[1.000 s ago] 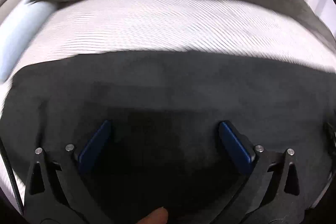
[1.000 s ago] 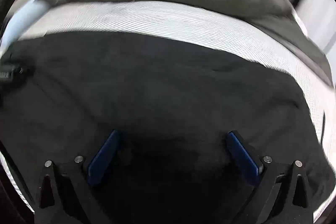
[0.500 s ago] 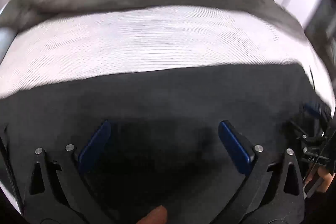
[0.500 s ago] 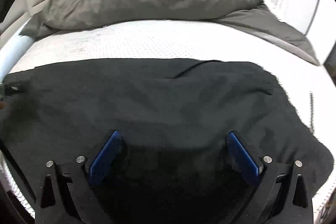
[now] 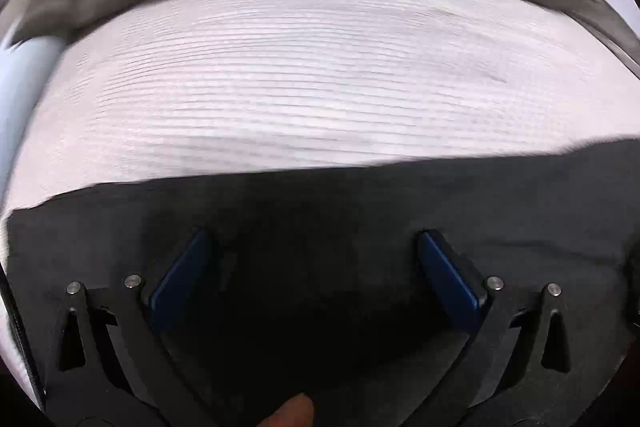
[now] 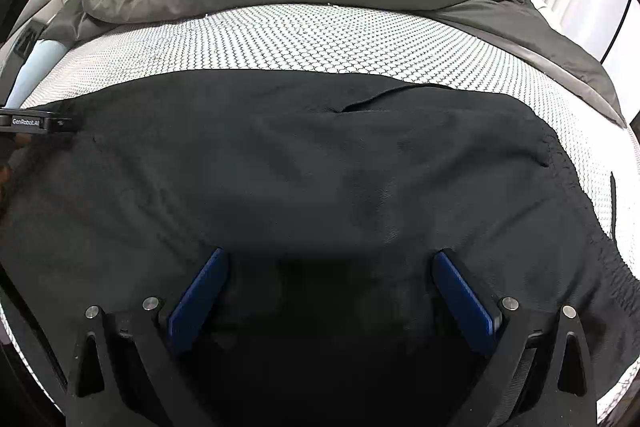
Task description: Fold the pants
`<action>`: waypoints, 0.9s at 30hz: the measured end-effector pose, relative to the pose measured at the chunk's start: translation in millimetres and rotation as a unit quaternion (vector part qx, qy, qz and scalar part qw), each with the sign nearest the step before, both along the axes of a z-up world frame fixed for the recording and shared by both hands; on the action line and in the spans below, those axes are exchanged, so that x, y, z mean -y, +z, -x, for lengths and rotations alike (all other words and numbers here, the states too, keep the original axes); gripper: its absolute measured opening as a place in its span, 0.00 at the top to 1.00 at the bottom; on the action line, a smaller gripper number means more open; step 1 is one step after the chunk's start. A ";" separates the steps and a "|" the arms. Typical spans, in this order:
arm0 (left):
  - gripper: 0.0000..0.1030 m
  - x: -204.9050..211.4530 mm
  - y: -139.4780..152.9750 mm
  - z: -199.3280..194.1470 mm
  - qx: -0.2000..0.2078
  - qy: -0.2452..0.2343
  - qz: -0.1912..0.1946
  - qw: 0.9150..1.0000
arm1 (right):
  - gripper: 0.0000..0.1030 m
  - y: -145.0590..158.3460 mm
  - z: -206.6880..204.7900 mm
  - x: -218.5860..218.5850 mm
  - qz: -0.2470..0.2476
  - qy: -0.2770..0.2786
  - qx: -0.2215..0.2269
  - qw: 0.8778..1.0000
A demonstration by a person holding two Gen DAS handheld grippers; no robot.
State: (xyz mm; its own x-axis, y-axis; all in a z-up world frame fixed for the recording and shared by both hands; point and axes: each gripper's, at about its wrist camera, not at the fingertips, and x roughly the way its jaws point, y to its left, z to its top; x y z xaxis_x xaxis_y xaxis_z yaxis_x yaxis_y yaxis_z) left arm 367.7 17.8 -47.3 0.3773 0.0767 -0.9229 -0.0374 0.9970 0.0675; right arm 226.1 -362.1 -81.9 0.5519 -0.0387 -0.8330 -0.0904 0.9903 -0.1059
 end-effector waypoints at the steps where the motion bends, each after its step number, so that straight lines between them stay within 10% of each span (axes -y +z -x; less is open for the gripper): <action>1: 0.00 -23.5 3.6 -2.1 0.001 0.018 -0.002 1.000 | 0.01 0.3 0.5 0.6 -0.001 0.000 0.000 1.000; 6: 0.00 -104.3 13.1 -8.6 -0.002 0.092 -0.040 0.995 | 0.00 0.0 -1.8 -1.1 0.002 -0.001 -0.002 1.000; 11: 0.00 -176.9 26.8 15.0 0.026 0.162 0.032 0.986 | 0.00 -0.8 -2.1 -1.6 0.003 -0.002 -0.002 1.000; 20: 0.00 -195.3 21.8 70.2 0.030 0.129 -0.048 0.990 | 0.00 -2.0 -4.7 -3.3 0.008 -0.003 -0.003 1.000; 27: 0.01 -247.8 23.9 85.9 0.048 0.263 -0.015 0.963 | 0.00 -3.0 -5.6 -4.3 0.007 -0.006 -0.002 1.000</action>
